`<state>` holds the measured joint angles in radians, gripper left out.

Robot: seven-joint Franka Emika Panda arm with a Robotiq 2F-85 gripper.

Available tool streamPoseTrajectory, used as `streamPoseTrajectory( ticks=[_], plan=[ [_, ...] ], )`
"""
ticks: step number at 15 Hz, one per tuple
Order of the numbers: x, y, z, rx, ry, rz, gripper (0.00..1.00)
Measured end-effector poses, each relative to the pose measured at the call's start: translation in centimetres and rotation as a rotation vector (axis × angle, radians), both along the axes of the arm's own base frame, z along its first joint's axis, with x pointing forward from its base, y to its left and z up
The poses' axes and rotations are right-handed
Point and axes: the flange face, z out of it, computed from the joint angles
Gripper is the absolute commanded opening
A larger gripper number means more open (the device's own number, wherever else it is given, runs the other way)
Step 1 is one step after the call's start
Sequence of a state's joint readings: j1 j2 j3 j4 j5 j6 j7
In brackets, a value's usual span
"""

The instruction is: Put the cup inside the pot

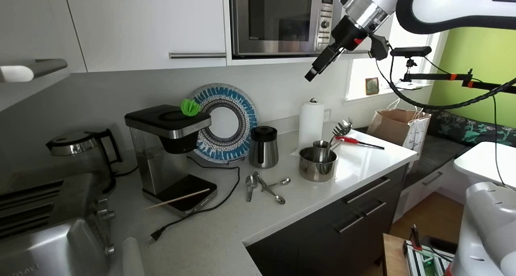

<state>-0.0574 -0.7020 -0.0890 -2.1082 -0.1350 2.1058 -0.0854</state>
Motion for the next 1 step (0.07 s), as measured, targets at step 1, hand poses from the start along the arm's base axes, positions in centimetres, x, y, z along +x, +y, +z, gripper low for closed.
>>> streamPoseTrajectory(
  ticks=[1],
  plan=[
    [0.63, 1.22, 0.07, 0.002, 0.003, 0.054, 1.00]
  ],
)
